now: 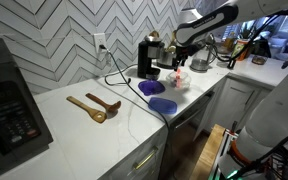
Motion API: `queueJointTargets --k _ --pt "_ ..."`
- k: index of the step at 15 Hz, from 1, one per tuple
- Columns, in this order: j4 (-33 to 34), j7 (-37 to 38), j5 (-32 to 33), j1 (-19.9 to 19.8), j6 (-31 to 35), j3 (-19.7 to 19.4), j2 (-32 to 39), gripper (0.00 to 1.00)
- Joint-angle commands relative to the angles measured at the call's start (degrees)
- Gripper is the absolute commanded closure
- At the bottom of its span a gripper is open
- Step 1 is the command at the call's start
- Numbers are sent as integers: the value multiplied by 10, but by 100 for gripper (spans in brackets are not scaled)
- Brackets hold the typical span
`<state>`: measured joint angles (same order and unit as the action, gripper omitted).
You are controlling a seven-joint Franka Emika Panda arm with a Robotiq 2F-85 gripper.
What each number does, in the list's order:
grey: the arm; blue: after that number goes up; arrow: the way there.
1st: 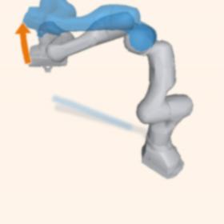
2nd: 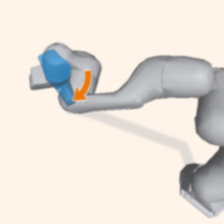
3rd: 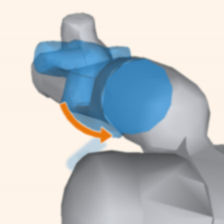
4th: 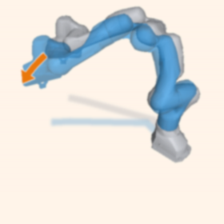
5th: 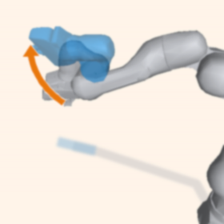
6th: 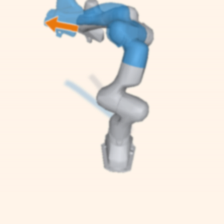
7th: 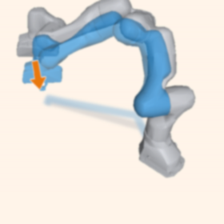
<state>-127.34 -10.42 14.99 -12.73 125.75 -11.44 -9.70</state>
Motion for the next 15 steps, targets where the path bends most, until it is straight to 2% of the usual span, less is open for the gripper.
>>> queueJointTargets --k 1,5,6,7,9,10,11,12,14,15 --pt "-5 80 7 -21 2 -15 15 0" --pt "-3 128 -21 -27 3 -25 32 0" --pt "-1 139 -24 -27 4 -26 36 3" --pt "-1 147 -27 -27 8 -27 40 27" --pt "-1 151 -42 -26 22 -29 50 29" --pt "-2 152 -50 -26 34 -30 57 34" --pt "-1 148 -62 -26 46 -31 63 33" --pt "0 148 -70 -26 56 -32 68 37" --pt "1 143 -87 -27 81 -35 79 30" --pt "1 141 -95 -28 92 -36 84 30"
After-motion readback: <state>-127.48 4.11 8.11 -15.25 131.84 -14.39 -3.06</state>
